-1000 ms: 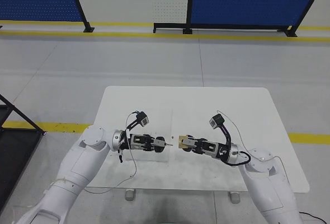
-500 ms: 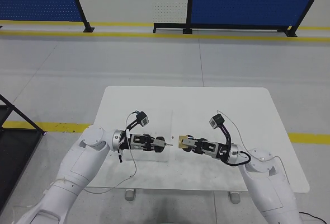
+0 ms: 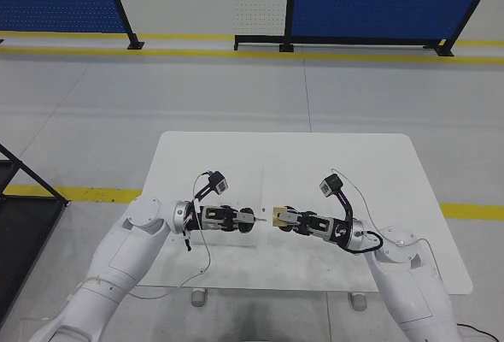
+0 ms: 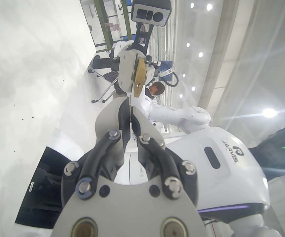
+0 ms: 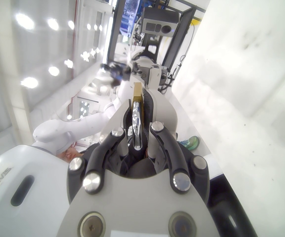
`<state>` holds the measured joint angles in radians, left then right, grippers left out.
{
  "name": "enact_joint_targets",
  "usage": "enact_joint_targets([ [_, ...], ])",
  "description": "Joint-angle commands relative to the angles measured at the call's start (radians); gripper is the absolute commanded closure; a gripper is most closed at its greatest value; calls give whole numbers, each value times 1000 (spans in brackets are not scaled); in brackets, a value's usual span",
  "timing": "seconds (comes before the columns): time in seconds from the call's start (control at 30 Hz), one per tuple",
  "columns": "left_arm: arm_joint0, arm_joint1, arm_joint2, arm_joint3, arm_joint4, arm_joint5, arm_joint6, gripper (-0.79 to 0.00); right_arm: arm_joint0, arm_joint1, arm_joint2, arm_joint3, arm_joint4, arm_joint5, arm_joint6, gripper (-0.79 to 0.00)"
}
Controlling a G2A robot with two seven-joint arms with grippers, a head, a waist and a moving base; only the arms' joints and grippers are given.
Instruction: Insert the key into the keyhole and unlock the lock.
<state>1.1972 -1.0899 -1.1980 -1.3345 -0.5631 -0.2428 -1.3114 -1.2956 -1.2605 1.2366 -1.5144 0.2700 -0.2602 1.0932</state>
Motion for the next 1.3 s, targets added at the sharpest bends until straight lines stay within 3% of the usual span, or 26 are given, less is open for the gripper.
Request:
enact_joint_targets([
  [0.0, 11, 1, -4, -10, -2, -6, 11, 0, 0, 0, 0, 0, 0, 0, 0, 0],
  [0.7, 76, -5, 11, -68, 25, -144, 177, 0, 0, 0, 0, 0, 0, 0, 0, 0],
  [1.27, 91, -2, 7, -84, 29, -159, 188, 0, 0, 0, 0, 0, 0, 0, 0, 0],
])
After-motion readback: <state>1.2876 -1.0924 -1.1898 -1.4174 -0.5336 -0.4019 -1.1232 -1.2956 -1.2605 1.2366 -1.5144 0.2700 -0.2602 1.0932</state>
